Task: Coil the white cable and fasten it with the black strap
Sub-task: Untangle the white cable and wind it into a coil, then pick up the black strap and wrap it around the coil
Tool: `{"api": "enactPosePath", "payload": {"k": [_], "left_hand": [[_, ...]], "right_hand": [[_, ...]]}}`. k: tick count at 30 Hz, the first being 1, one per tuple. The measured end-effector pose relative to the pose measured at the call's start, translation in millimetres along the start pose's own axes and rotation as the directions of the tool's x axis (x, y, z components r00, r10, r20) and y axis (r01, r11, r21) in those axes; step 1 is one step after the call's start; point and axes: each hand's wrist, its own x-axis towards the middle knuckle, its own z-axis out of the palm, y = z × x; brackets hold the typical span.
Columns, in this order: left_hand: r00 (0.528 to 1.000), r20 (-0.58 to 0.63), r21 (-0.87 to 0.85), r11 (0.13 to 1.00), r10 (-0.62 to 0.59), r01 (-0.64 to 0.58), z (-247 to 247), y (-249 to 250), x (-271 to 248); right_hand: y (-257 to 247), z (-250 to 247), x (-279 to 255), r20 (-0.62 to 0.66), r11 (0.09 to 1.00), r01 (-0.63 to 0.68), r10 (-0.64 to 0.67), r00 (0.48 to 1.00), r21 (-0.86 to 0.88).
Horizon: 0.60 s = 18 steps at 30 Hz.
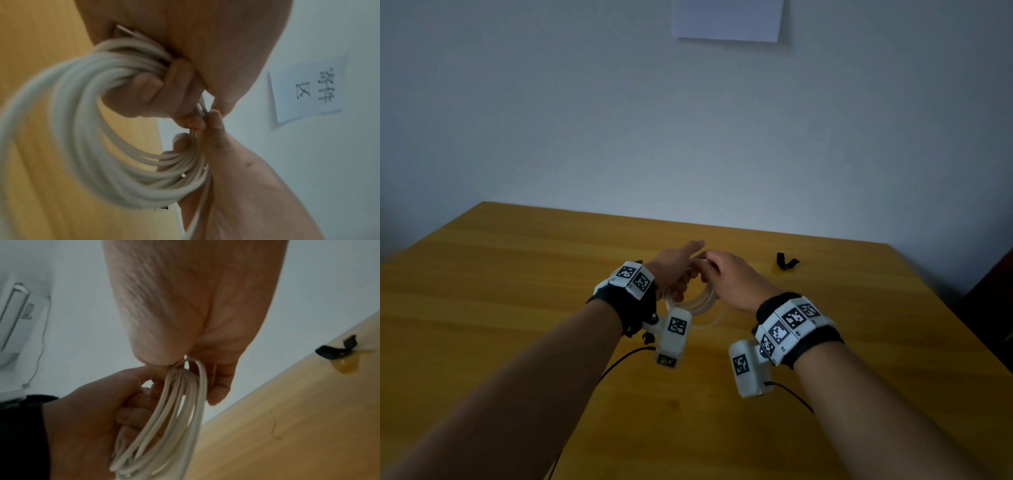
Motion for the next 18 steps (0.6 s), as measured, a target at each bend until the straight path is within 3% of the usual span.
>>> {"api": "enactPosePath", "payload": {"k": [3, 8, 13, 18], "left_hand": [[0.997, -0.060, 0.015, 0.999, 0.046, -0.045, 3, -2, 11], [0.988, 0.014, -0.144, 0.978, 0.156, -0.153, 6, -14, 26], [0.966, -0.044, -0.088, 0.962, 0.254, -0.257, 18, -25, 41], [0.958, -0.070, -0.058, 0.958, 0.277, -0.281, 29, -28, 62]], "right_hand": [[8, 4, 4, -0.059, 0.996, -0.052, 0.056, 0.997, 0.068], [27, 8, 13, -0.189, 0.960, -0.140, 0.189, 0.964, 0.243], [44, 13, 27, -0.351, 0.948, -0.162, 0.256, 0.901, 0.275], [64, 21, 42, -0.392, 0.913, -0.192, 0.335, 0.857, 0.360]]}}
